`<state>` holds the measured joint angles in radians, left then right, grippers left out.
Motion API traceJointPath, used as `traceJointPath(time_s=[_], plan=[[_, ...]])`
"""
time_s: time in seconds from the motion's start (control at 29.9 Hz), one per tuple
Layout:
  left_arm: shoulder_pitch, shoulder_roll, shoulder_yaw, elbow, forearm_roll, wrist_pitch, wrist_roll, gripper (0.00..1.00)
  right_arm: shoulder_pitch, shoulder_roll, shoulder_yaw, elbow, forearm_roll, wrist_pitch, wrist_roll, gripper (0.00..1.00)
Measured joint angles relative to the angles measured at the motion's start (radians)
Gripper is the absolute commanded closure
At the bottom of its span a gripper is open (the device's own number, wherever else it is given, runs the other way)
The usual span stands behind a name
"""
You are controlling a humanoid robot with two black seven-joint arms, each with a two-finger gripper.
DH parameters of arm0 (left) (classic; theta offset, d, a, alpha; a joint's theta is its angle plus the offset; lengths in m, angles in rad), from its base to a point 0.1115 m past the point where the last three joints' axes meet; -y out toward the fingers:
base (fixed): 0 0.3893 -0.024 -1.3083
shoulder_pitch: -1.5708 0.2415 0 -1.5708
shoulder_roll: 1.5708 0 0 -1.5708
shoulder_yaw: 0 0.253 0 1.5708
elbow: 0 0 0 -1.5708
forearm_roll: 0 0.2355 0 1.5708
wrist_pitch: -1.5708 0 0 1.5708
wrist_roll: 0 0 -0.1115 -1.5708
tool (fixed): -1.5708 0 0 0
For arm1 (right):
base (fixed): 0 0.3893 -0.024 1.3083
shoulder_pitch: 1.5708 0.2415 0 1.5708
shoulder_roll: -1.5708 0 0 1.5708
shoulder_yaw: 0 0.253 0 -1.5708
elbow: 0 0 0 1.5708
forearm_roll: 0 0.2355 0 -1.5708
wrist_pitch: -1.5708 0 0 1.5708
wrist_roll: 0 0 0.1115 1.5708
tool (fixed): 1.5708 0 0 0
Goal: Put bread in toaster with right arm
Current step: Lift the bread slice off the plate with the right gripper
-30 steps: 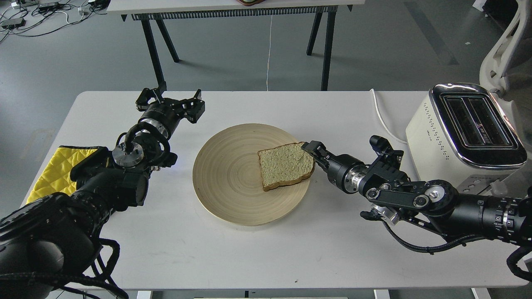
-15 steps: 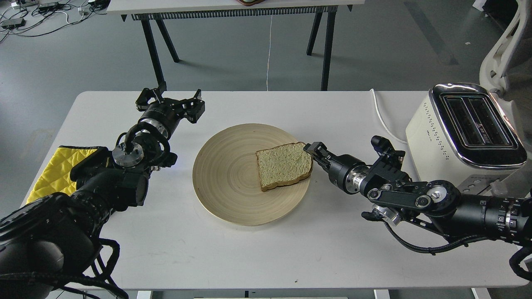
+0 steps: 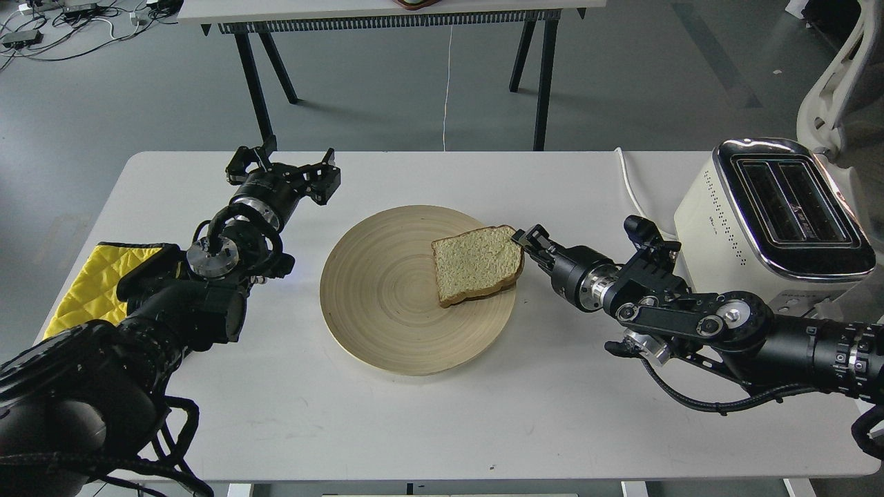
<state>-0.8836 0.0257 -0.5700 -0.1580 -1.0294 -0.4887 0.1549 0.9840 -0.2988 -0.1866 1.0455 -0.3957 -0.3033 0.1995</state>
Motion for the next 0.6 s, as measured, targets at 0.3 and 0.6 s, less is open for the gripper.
traceJointPath(time_s=[0.3,0.6], plan=[[0.0,0.0,0.0,0.0,0.0,0.0,0.0,0.0,0.045,-0.014,0.059,-0.015,-0.003,0.012,0.002,0.92],[0.0,0.0,0.001,0.0,0.0,0.0,0.0,0.0,0.134,-0.083,0.065,-0.017,-0.003,0.016,0.0,0.92]])
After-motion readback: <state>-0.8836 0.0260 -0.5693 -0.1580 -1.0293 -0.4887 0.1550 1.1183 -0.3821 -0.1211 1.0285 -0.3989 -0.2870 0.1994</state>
